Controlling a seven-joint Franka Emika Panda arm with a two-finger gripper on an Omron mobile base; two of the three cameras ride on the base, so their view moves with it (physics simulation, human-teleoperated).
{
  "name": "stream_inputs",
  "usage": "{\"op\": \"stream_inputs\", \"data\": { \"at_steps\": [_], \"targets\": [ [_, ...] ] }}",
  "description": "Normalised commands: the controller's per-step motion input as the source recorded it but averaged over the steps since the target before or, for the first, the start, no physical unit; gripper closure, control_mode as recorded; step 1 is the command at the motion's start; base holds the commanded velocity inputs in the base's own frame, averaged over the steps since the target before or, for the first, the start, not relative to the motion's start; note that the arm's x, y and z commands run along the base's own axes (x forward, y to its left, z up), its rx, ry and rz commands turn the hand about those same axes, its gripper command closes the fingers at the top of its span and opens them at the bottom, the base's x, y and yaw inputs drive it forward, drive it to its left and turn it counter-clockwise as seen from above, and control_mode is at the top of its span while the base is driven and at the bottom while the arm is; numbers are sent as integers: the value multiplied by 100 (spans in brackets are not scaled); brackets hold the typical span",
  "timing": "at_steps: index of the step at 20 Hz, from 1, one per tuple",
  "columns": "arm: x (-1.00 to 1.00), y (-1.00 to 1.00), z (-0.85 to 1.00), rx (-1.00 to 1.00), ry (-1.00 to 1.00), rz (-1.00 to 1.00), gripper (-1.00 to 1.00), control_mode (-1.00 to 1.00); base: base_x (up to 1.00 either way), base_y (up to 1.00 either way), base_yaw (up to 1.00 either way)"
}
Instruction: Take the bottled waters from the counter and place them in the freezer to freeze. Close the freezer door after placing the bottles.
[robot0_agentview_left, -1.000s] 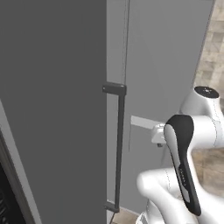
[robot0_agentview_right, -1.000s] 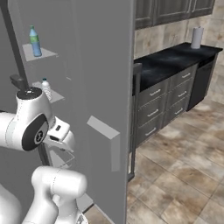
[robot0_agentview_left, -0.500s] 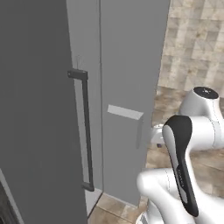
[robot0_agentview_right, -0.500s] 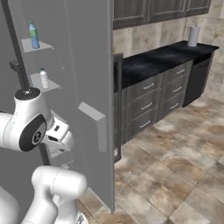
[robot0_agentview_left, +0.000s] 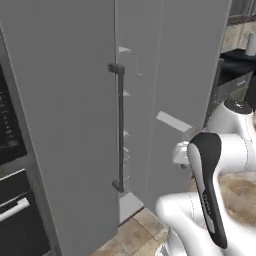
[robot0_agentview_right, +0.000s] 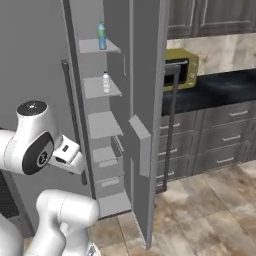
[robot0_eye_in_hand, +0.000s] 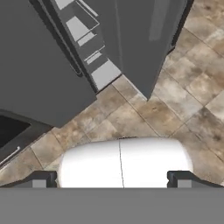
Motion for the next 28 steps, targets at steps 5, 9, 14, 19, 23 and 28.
{"op": "stream_inputs", "data": {
  "at_steps": [5,9,14,19,23,28],
  "targets": [
    [0,0,0,0,0,0,-100,100,2,-46,83],
    [0,0,0,0,0,0,-100,100,0,-39,64],
    [0,0,0,0,0,0,-100,100,-27,-22,40],
    [0,0,0,0,0,0,-100,100,-50,-33,13],
    [0,0,0,0,0,0,-100,100,-63,-29,-1],
    [0,0,0,0,0,0,-100,100,-51,-32,-1]
  ]
}}
